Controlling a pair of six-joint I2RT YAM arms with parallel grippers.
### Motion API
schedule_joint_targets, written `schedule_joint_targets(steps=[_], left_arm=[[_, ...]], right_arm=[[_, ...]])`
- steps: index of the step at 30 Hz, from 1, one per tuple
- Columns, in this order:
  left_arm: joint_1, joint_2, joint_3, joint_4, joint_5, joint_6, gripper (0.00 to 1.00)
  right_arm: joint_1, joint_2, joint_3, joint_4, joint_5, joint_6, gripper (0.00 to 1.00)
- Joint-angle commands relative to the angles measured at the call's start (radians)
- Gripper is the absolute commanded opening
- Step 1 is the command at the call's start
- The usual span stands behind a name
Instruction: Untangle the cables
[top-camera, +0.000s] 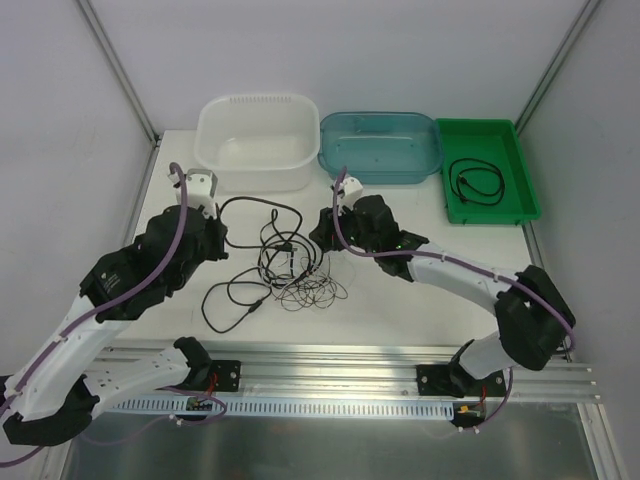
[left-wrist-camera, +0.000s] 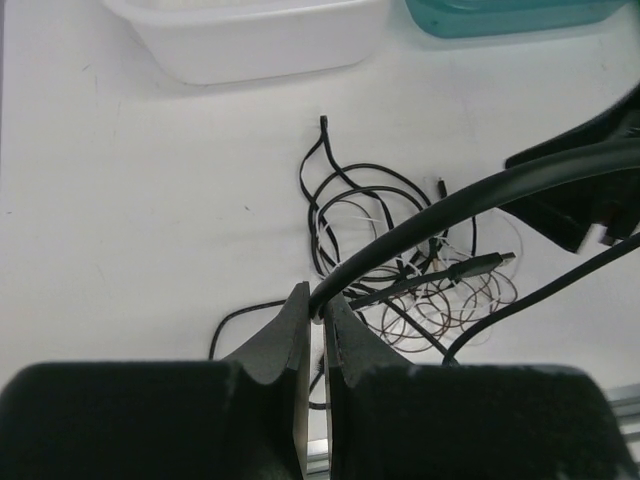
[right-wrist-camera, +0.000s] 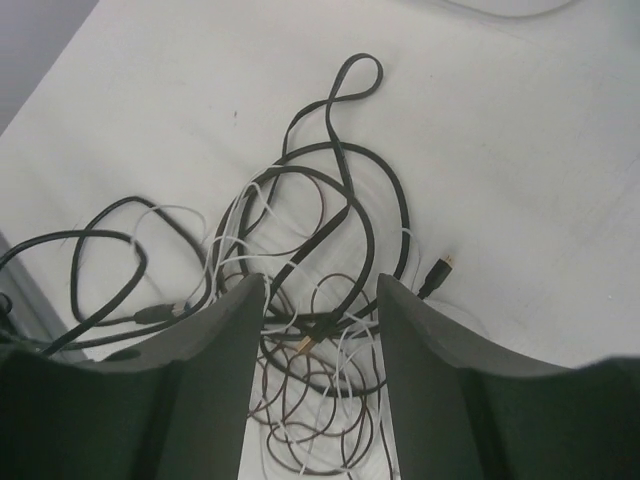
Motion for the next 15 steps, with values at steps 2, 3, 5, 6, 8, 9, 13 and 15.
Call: schedule_joint_targets(steps=[2, 3, 5, 6, 8, 9, 13, 15], left_arm=[[-0.009, 0.105, 0.053, 0.015, -0.093, 0.058, 0.00], [-0.009, 0.124, 0.064, 0.016, -0.098, 0.061, 0.00], [-0.007, 0.176, 0.075, 0.016, -0.109, 0.070, 0.00], [-0.006, 0.190, 0.081, 0.016, -0.107, 0.072, 0.00], [-0.006, 0.225, 0.090, 0.019, -0.094, 0.063, 0.00], [-0.004, 0.236, 0.096, 0.021, -0.078, 0.059, 0.00], [-0.003, 0.280, 0.122, 0.021, -0.052, 0.049, 0.00], [-0.001, 0.291, 0.139, 0.021, -0.045, 0.040, 0.00]], right_arm=[[0.006, -0.217, -0.033, -0.177, -0.060, -0.082, 0.57], [0.009, -0.243, -0.045, -0.188, -0.098, -0.085, 0.59], [0.018, -0.297, -0.073, -0.198, -0.138, -0.086, 0.63], [0.033, -0.338, -0.087, -0.199, -0.167, -0.088, 0.64], [0.066, -0.371, -0.094, -0.192, -0.181, -0.089, 0.65], [0.105, -0.386, -0.095, -0.180, -0.184, -0.091, 0.66], [0.216, -0.351, -0.076, -0.101, -0.132, -0.117, 0.68], [0.257, -0.316, -0.067, -0.071, -0.097, -0.125, 0.68]])
